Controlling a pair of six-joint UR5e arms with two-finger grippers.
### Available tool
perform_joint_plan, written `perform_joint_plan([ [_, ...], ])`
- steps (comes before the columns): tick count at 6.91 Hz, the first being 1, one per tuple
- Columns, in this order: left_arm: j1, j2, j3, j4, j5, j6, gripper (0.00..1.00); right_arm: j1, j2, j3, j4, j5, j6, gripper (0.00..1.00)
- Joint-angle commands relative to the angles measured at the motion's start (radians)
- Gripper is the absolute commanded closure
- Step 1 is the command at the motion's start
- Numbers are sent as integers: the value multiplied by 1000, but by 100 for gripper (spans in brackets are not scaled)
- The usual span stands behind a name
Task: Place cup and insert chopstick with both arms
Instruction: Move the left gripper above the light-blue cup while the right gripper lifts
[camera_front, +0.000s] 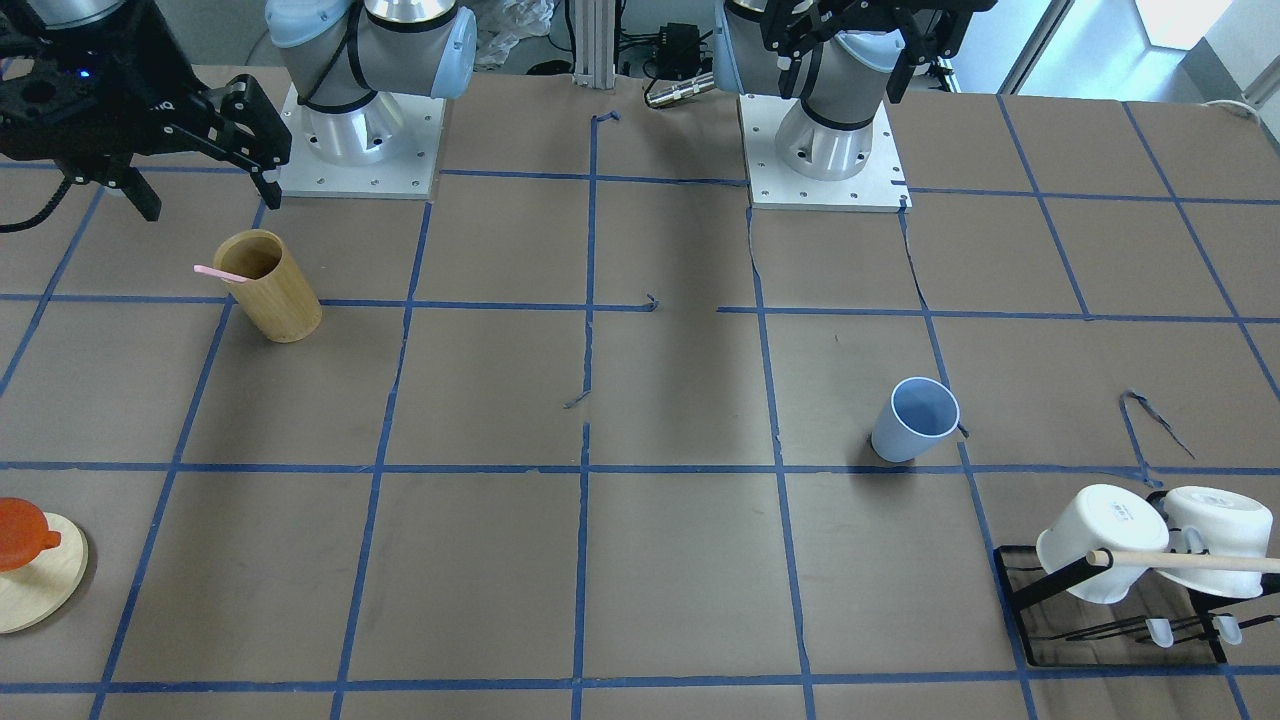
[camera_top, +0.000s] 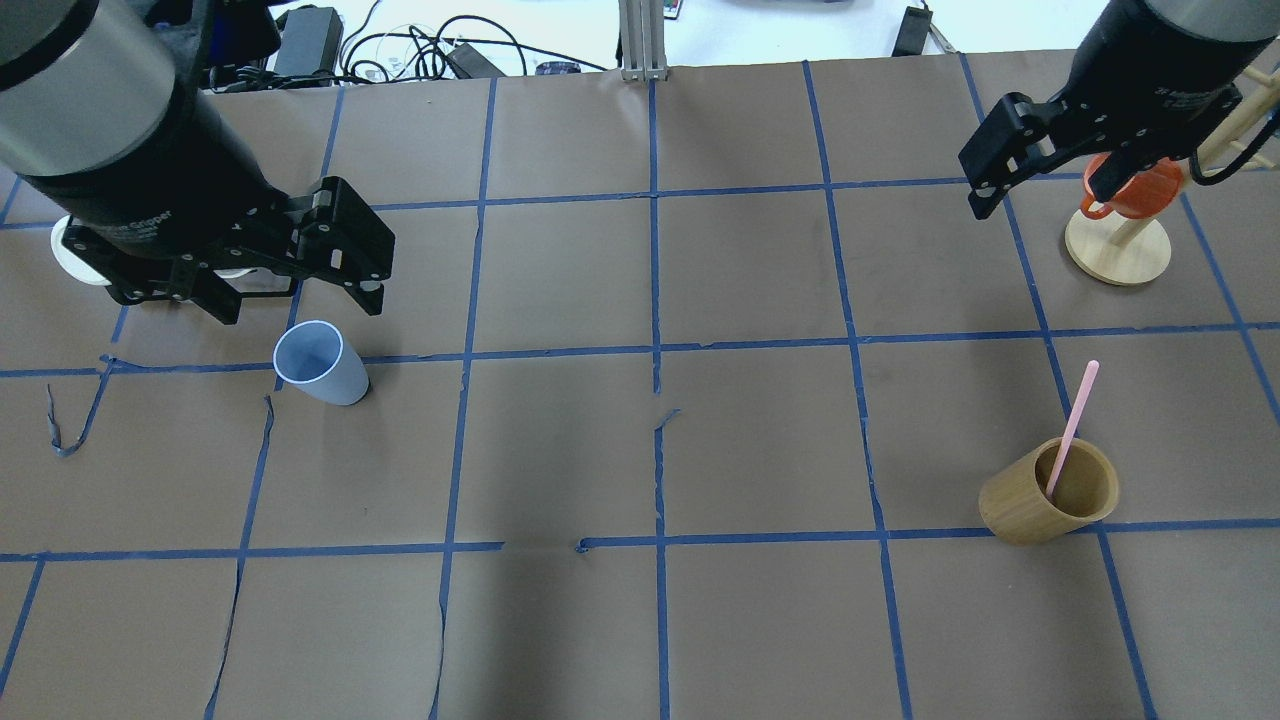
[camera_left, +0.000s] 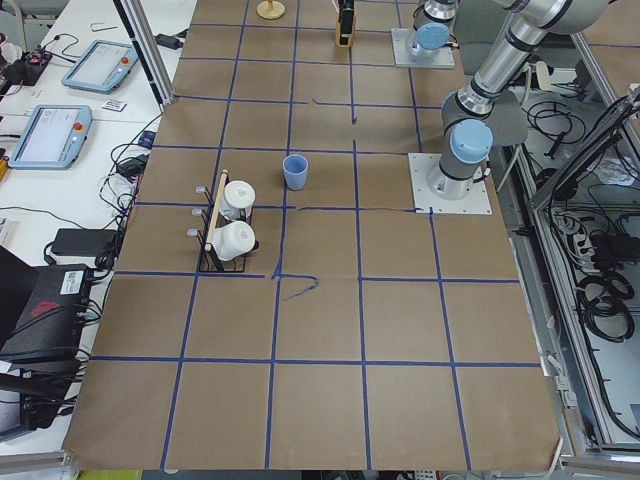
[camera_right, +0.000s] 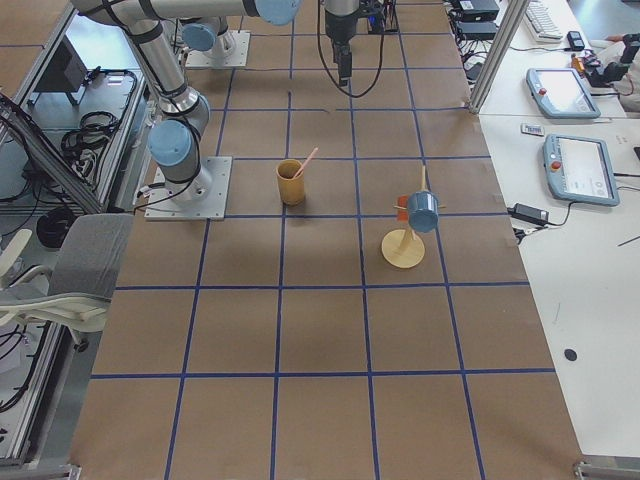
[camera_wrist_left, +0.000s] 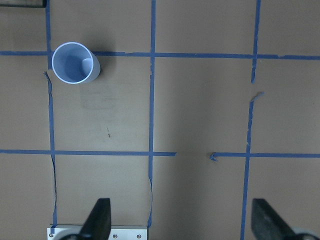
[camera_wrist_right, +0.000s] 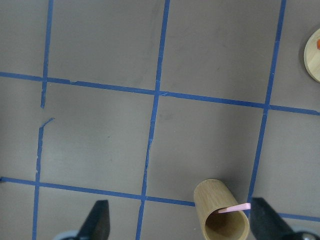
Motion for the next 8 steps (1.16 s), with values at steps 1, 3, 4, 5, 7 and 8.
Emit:
perform_joint_plan([
  [1, 26, -19, -3, 0, 0, 18, 0, 0, -2, 3, 2, -2, 3, 0],
  [3, 54, -119, -36, 44, 0, 104, 0, -1, -6, 3, 12, -2, 1, 0],
  [4, 60, -175, -97, 197, 0, 109, 0, -1, -9, 3, 8, -2, 3, 0],
  [5, 69, -229, -171, 326, 2, 121, 0, -1, -9, 3, 12, -2, 3, 0],
  [7, 122, -352, -253, 559, 2, 196, 0, -6, 1, 14, 9, -2, -1, 0],
  [8, 151, -401, -254, 603, 15, 292, 0, -7, 7, 27, 0, -2, -11, 0],
])
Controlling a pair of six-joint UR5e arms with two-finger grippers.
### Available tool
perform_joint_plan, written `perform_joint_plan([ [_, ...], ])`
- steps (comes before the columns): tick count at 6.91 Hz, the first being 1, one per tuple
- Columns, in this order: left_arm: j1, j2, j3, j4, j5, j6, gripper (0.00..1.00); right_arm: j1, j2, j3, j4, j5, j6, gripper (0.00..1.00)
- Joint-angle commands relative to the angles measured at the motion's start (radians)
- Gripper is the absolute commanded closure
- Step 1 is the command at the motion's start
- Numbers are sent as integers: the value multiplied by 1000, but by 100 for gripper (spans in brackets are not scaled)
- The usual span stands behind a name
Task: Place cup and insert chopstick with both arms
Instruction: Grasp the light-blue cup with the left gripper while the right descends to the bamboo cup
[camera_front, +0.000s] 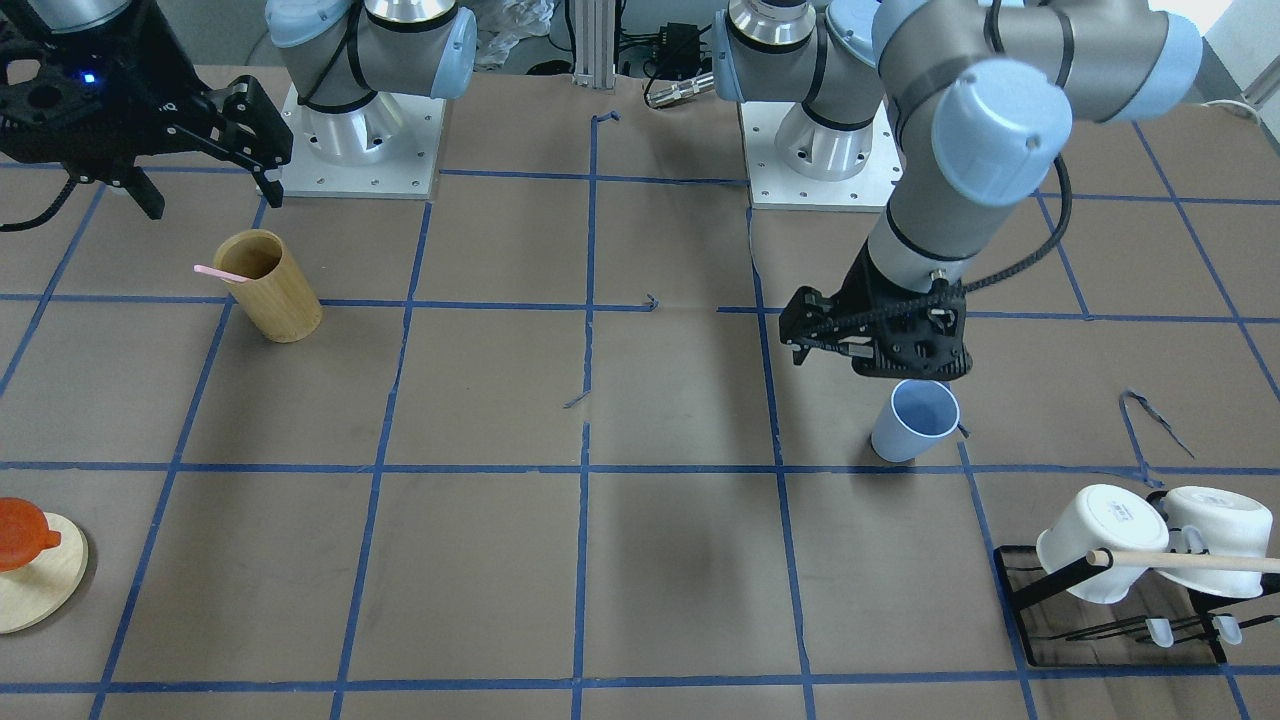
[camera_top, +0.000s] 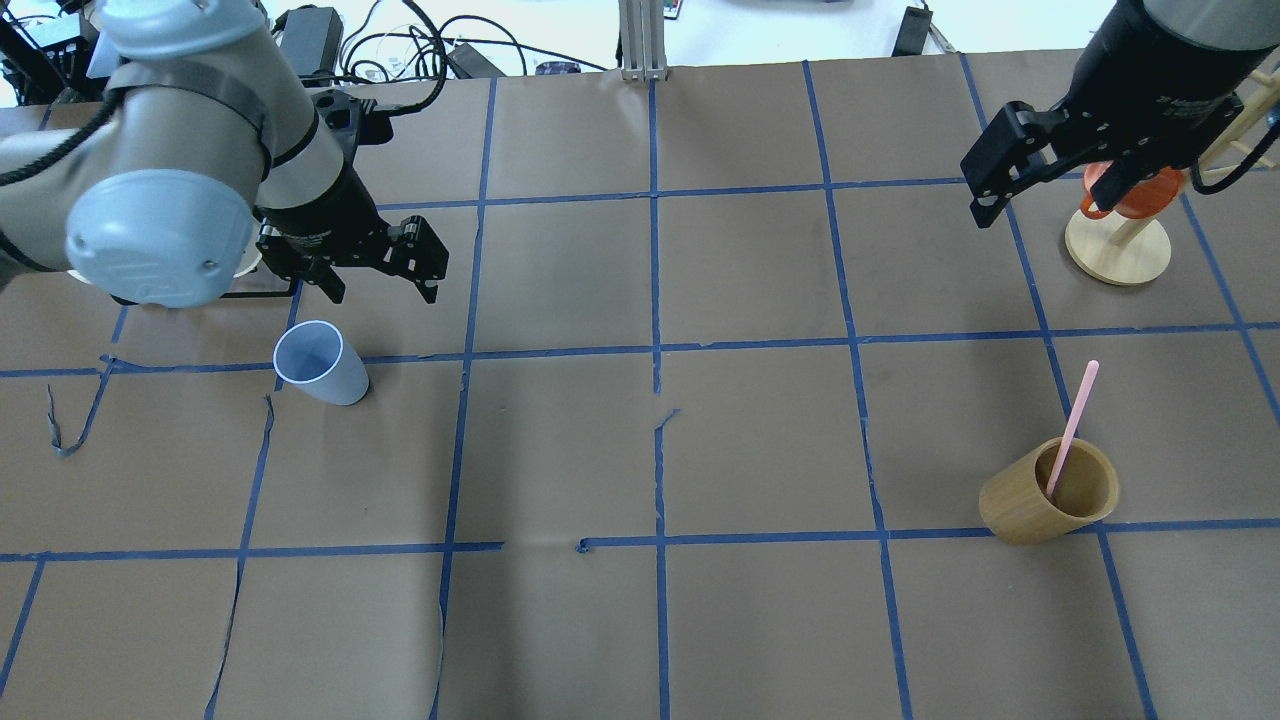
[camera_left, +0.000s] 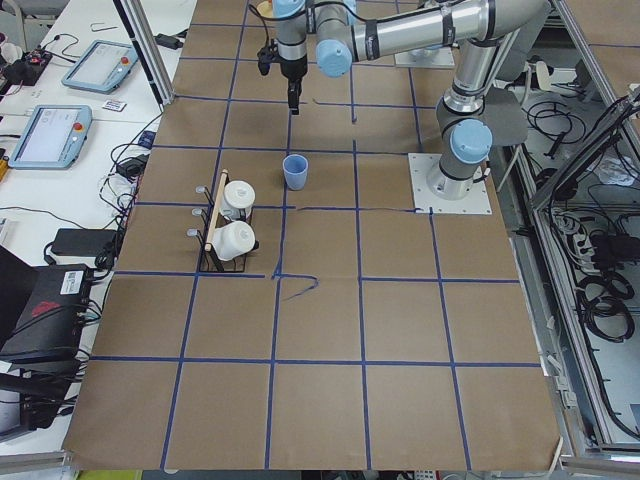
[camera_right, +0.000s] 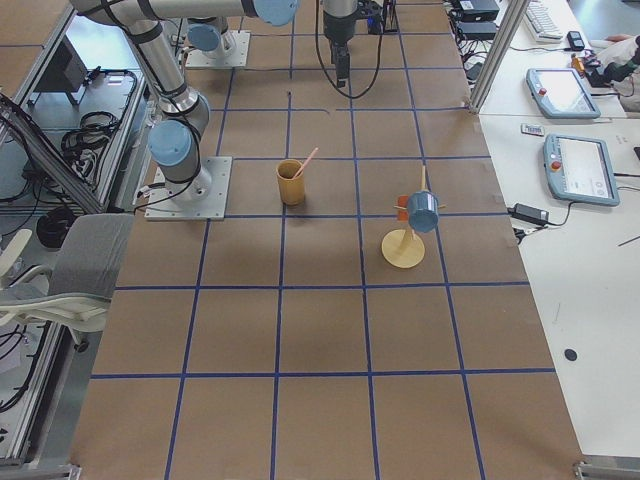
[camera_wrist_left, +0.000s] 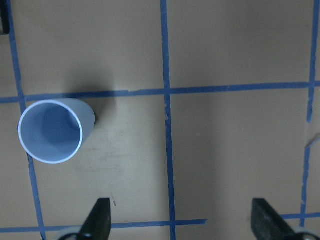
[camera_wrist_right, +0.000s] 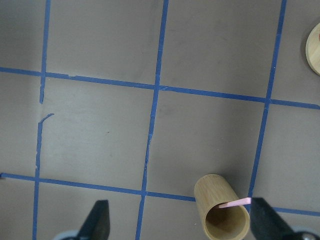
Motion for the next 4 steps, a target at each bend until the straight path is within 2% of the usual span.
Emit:
perform_joint_plan([
  [1, 94, -114, -19, 120, 64, 150, 3, -18, 27, 48, -8, -6, -31, 0],
  [2, 119, -125, -36, 121, 67, 151, 6, -59, 29, 95, -19, -32, -167, 0],
  [3, 121, -125, -68, 134, 70, 149, 14, -153, 28, 135, -66, -25, -308, 0],
  [4, 121, -127, -90, 140, 69, 145, 41, -217, 29, 178, -71, -17, -353, 0],
])
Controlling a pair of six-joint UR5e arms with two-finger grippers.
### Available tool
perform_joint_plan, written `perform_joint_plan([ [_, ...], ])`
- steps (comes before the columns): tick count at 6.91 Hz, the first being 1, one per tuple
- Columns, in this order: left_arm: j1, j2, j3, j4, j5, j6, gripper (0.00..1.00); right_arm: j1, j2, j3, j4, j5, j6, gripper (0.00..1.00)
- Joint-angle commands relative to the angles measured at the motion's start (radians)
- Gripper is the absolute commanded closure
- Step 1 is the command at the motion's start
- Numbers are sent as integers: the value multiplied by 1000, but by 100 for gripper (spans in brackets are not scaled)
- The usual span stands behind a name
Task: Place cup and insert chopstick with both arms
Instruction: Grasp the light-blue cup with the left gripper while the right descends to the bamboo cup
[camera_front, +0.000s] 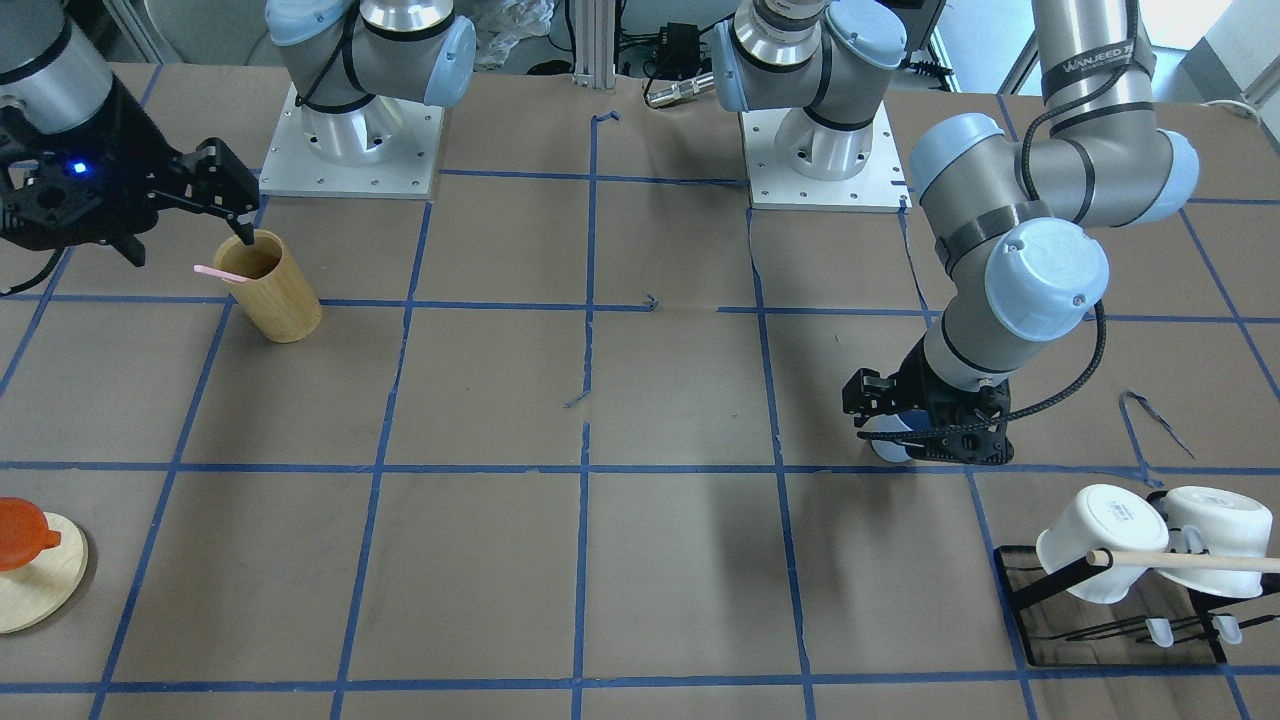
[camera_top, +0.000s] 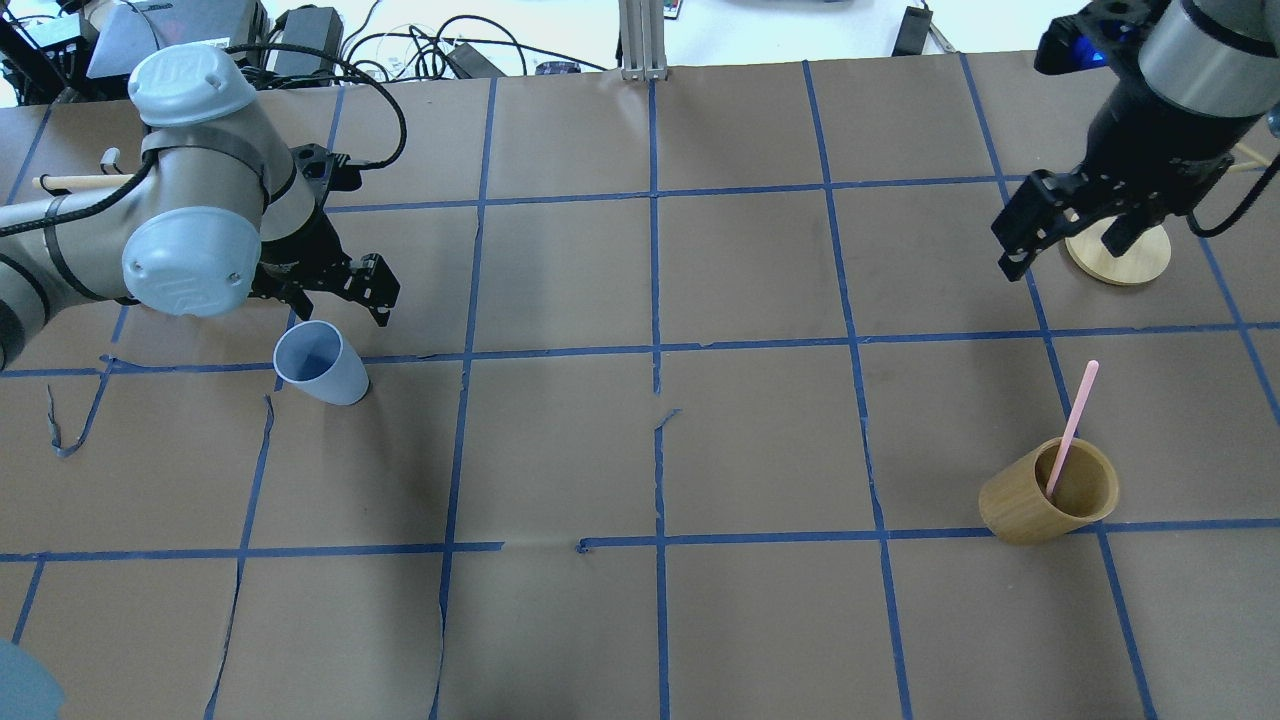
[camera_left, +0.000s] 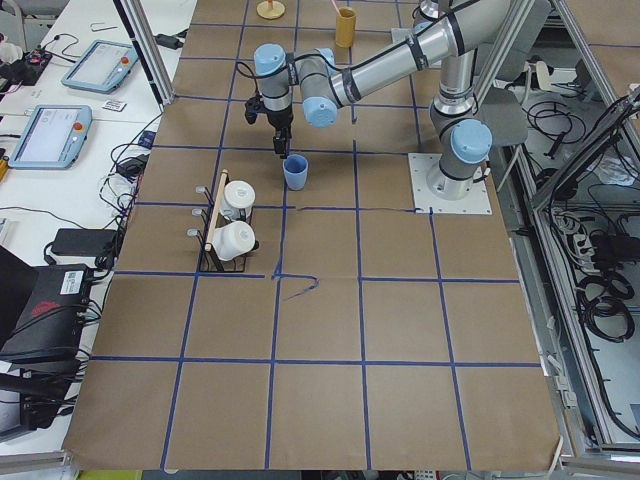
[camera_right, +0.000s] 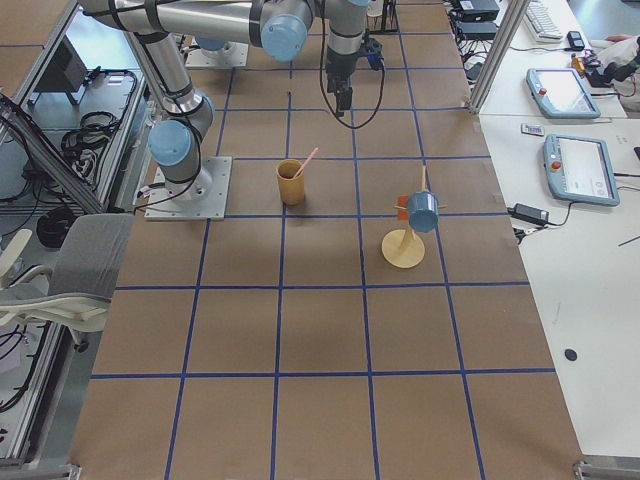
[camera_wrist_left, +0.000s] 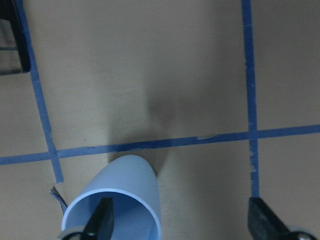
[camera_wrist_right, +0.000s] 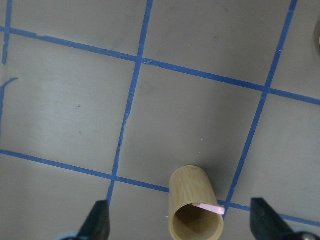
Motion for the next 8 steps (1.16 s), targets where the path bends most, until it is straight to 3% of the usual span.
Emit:
perform_joint_plan([
  [1, 6, -9, -59, 16, 4, -2, 76, -109, 12, 99, -74, 2, -169, 0],
  [2, 6, -11, -60, 29, 8, -2, 100, -121, 12, 130, -118, -1, -209, 0],
  [4, 6, -11, -56, 36, 5, -2, 100, -126, 12, 157, -102, -1, -212, 0],
  [5, -7, 0, -47, 34, -5, -11, 100, -126, 12, 183, -103, -1, -211, 8],
  [6, -70, 3, -7, 22, -8, -114, 100, -126, 12, 199, -106, -1, -211, 16],
  [8, -360, -26, 106, -7, -44, -568, 100, -126, 12, 210, -82, -12, -209, 27],
])
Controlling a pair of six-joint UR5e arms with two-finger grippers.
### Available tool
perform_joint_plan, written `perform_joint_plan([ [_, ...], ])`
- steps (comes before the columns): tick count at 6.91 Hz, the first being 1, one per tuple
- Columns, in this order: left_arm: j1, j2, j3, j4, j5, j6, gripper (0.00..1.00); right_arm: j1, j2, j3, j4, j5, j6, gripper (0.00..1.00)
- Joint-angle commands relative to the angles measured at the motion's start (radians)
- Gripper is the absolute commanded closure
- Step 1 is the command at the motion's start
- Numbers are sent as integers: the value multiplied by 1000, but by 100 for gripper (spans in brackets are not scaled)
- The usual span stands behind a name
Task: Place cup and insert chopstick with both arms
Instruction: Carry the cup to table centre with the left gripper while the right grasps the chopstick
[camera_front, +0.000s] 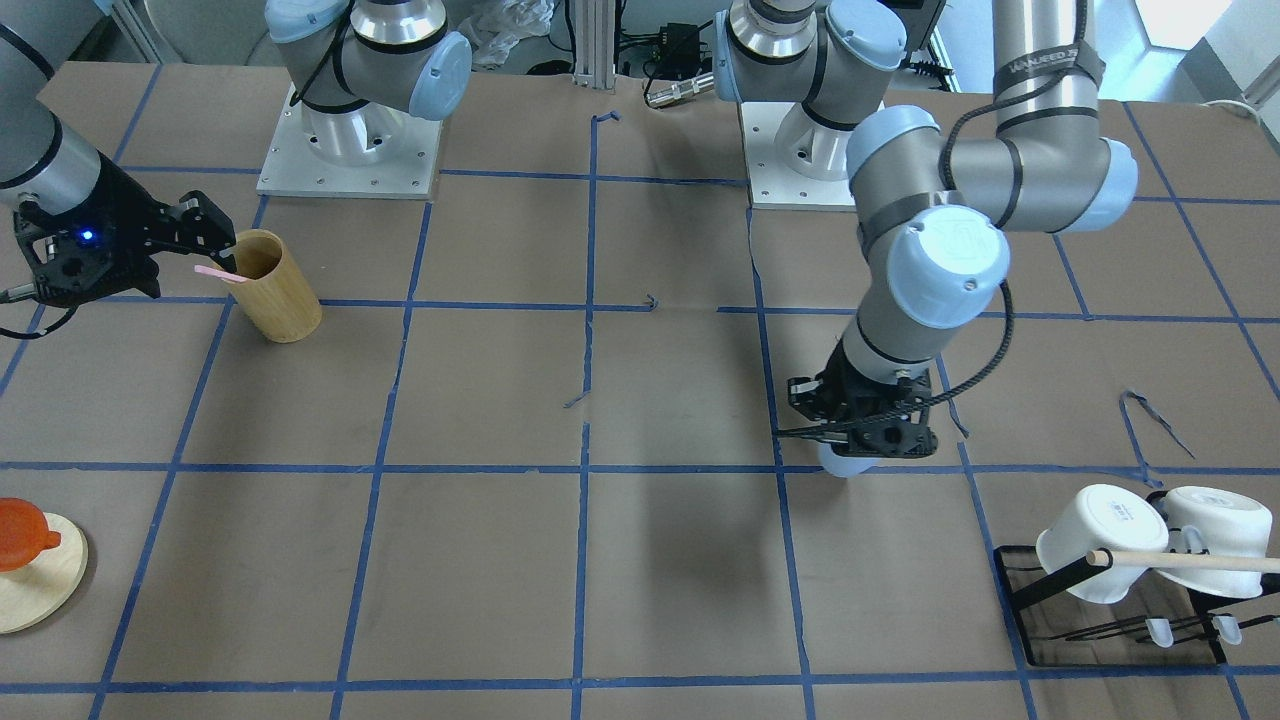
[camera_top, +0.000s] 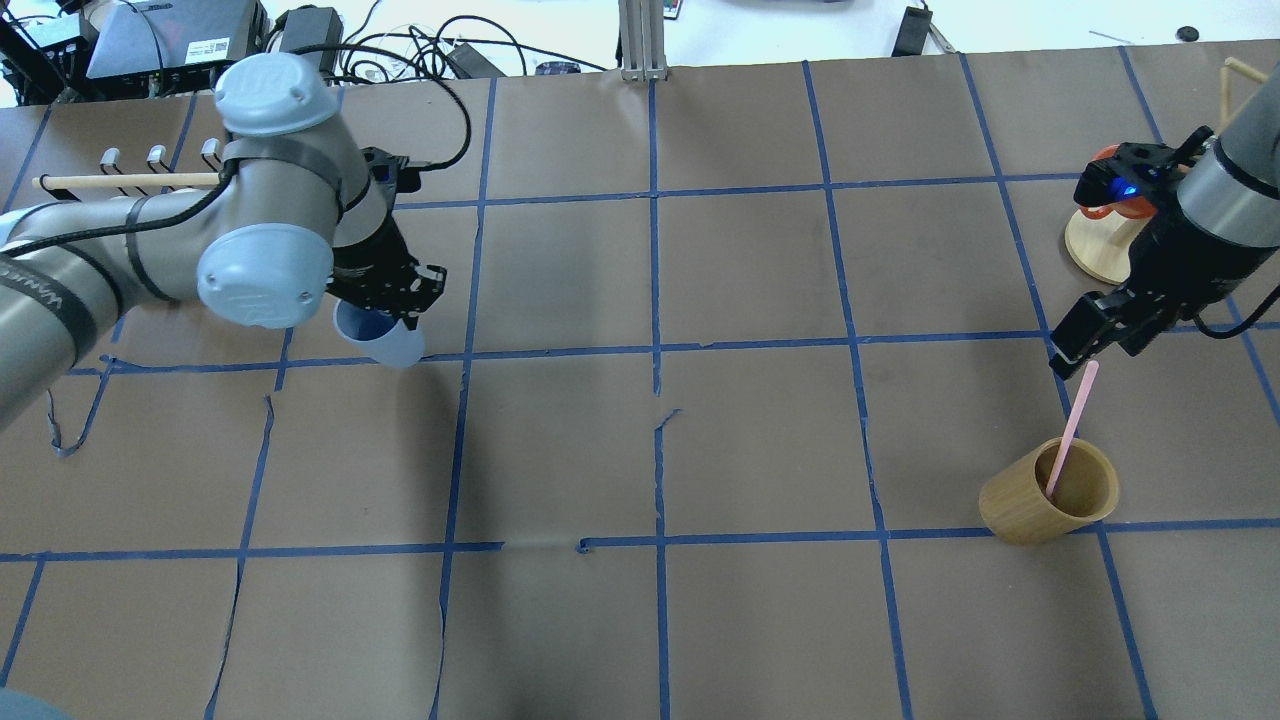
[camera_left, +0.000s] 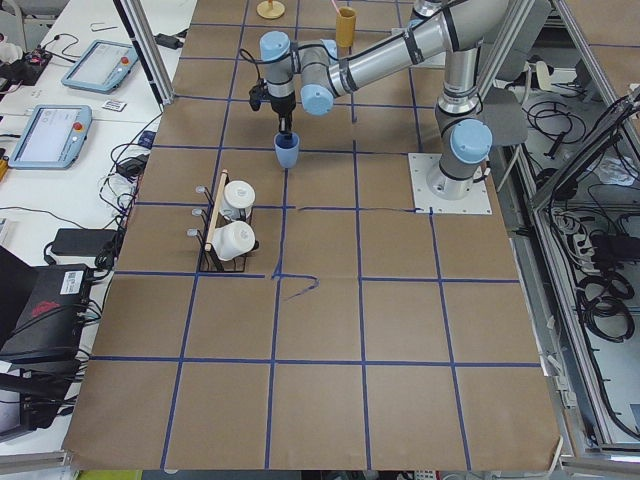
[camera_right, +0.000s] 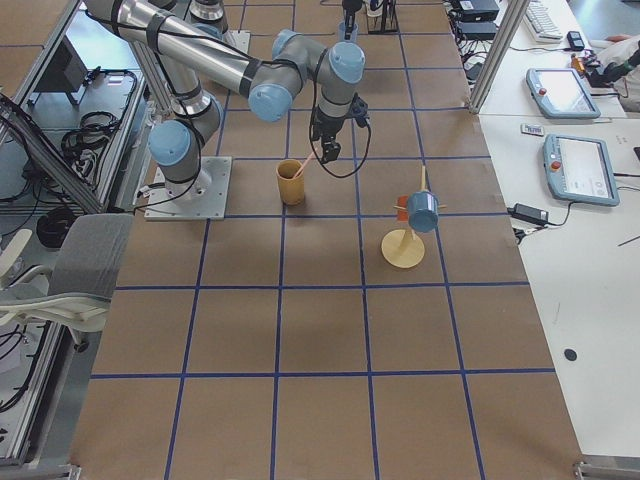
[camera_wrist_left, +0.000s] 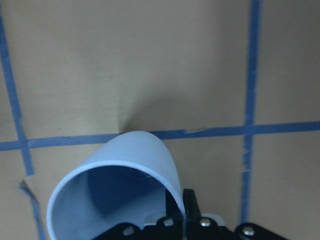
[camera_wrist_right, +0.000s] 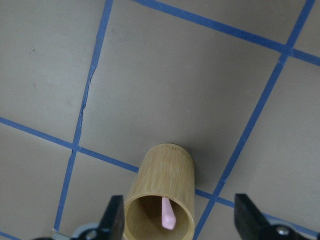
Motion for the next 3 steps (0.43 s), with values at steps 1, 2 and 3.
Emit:
perform_joint_plan([
  [1, -272, -13, 54, -21, -60, -429, 100, 0, 0, 11, 22, -6, 2, 27],
  [2, -383, -13, 46, -25, -75, -602, 100, -2, 0, 11, 26, -5, 2, 33],
  [3, -449, -29, 25, -4, -79, -743, 100, -2, 0, 17, 26, -5, 2, 47],
])
